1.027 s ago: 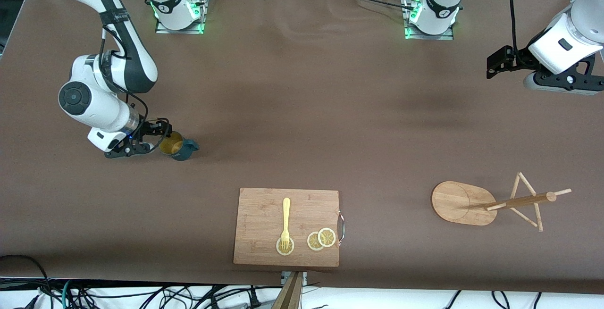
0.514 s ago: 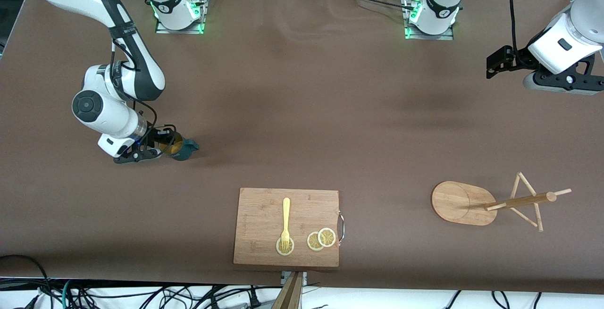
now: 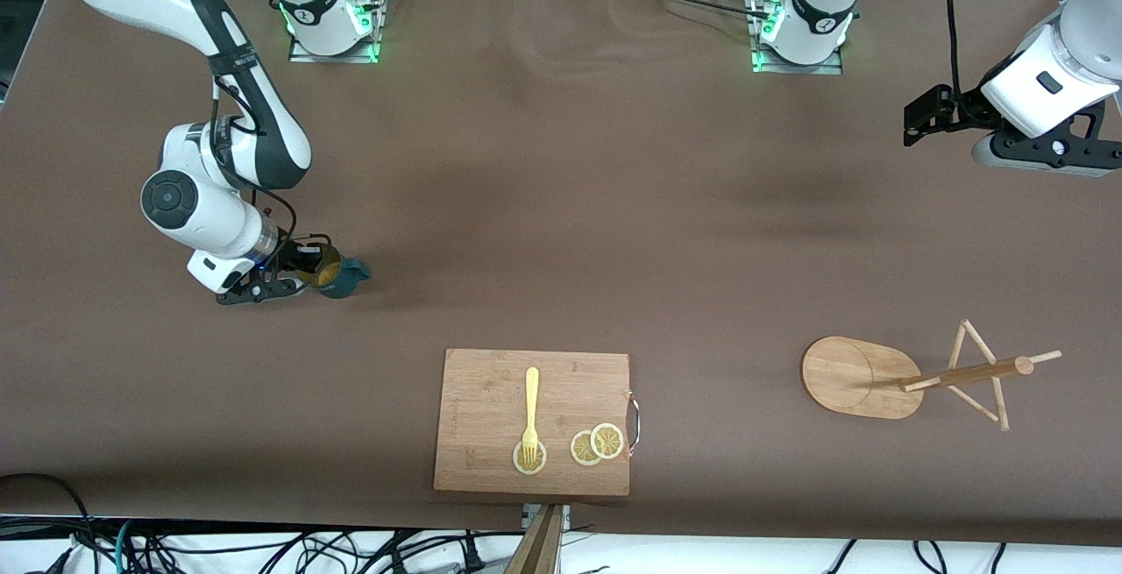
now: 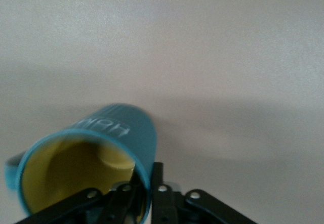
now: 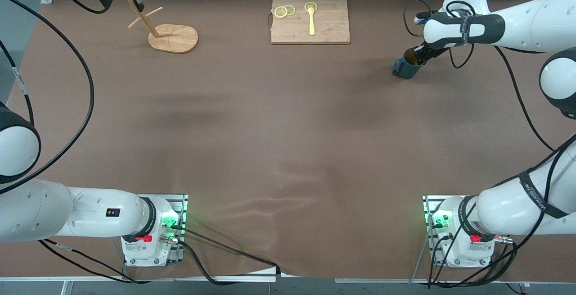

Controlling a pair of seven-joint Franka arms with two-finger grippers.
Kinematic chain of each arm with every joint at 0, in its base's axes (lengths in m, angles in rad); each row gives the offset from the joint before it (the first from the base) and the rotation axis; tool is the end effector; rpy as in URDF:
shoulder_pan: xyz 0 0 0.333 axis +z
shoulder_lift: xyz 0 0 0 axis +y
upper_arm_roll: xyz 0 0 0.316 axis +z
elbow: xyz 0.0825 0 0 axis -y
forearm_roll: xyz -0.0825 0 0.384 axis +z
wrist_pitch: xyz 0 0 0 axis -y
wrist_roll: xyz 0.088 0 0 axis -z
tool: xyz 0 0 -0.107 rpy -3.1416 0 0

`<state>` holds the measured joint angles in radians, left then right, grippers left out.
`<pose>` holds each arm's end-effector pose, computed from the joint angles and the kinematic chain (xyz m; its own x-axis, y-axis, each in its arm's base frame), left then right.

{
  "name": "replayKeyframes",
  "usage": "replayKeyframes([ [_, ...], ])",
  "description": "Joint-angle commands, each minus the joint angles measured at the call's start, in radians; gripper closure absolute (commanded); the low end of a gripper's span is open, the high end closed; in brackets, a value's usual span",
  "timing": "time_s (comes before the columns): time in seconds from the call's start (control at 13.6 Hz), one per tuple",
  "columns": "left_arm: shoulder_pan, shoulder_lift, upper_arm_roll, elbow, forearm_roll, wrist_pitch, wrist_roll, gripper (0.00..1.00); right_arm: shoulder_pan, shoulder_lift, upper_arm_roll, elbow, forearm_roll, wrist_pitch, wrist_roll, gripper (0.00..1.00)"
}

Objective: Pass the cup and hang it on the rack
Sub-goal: 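Carry the mug with the right gripper toward the table's middle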

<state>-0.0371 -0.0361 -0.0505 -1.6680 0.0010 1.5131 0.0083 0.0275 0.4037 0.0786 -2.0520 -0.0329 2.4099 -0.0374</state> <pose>0.5320 -0.0471 0.5940 0.9884 -0.0948 -0.1186 -0.0957 -0.9954 -0.0018 0.5870 0.0616 0.2361 0.9858 0.1622 -0.0437 0.1619 -0.9867 -0.0116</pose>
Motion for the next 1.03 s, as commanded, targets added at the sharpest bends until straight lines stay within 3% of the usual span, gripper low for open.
replayKeyframes([
  [0.0,0.003,0.004,0.000,0.025,0.000,-0.022,0.012,0.00,0.003,0.006,0.042,0.021,0.028,0.002,0.022,1.00],
  [0.15,0.003,0.005,0.000,0.025,0.000,-0.022,0.012,0.00,0.014,0.004,0.107,0.058,0.031,-0.009,0.095,1.00],
  [0.29,0.003,0.004,0.000,0.025,0.000,-0.022,0.012,0.00,0.099,0.013,0.125,0.139,0.031,-0.073,0.262,1.00],
  [0.66,0.003,0.001,-0.002,0.040,0.000,-0.054,0.094,0.00,0.340,0.222,0.124,0.550,0.019,-0.345,0.731,1.00],
  [0.95,0.005,0.008,0.006,0.053,0.001,-0.053,0.116,0.00,0.543,0.355,0.118,0.749,0.008,-0.371,1.003,1.00],
])
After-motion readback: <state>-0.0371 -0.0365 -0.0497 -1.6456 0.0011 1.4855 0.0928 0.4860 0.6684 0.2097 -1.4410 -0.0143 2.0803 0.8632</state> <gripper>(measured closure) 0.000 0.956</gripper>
